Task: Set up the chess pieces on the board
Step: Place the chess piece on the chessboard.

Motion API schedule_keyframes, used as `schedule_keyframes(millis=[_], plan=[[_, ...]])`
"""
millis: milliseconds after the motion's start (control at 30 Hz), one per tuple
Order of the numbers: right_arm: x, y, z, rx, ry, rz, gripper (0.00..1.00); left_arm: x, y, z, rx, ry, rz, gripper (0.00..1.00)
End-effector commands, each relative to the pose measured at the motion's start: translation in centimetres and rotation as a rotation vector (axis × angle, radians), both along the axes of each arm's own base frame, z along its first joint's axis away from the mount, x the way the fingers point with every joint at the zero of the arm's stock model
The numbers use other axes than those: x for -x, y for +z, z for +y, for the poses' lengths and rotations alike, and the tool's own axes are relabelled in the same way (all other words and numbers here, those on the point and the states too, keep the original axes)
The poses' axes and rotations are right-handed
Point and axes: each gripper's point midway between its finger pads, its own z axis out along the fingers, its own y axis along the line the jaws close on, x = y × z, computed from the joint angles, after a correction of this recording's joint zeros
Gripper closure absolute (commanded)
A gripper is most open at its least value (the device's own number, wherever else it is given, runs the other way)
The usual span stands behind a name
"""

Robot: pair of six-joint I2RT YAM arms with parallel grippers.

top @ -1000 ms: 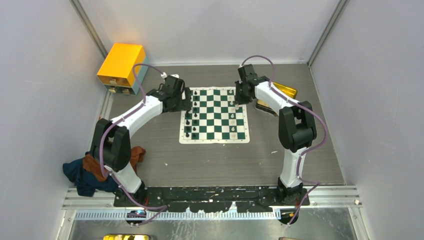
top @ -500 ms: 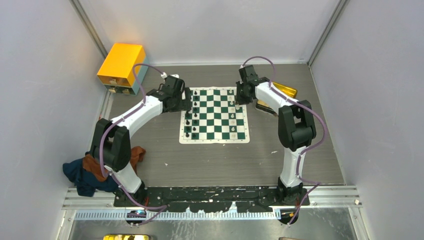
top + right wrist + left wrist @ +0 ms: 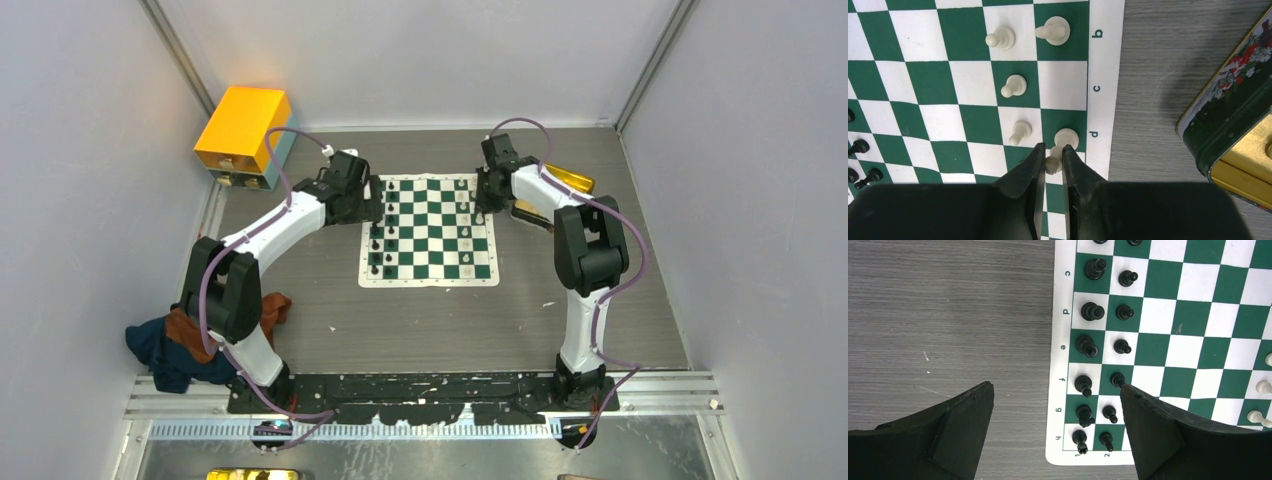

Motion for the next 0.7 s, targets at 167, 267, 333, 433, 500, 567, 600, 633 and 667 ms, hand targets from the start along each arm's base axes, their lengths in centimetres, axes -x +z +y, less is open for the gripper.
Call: schedule_keyframes(millis=[167,267,333,433,500,567,600,633,667], plan=[[-1.8,1.2,0.4,-0.031,0.003,-0.062,0.99,-0.9,1.6,-0.5,0.024,-0.003,-0.056,0.03],[-2.0,1.2,0.5,-0.035,0.001,-0.064,0.99,-0.9,1.7,-0.5,0.023,-0.004,-0.057,0.03],[-2.1,1.3,0.4,-0.036,0.0,-0.064,0.99,-0.9,1.7,-0.5,0.023,-0.004,-0.056,0.03],[-2.1,1.0,0.4,-0.038,-0.001,-0.058,0.99,-0.9,1.6,-0.5,0.022,-0.004,-0.055,0.03],[-2.0,0.8,0.5,-0.038,0.001,-0.051,0.99,-0.9,1.6,-0.5,0.022,-0.003,-0.054,0.03],[-1.8,0.4,0.4,-0.034,-0.001,-0.042,0.99,-0.8,1.4,-0.4,0.02,-0.003,-0.051,0.03],[-1.8,0.4,0.4,-0.034,-0.001,-0.04,0.99,-0.8,1.3,-0.4,0.021,-0.002,-0.05,0.03],[-1.7,0.3,0.3,-0.032,-0.002,-0.038,0.98,-0.8,1.3,-0.4,0.021,-0.002,-0.05,0.03],[-1.6,0.2,0.3,-0.031,-0.002,-0.036,0.95,-0.8,1.2,-0.4,0.02,-0.002,-0.047,0.03]])
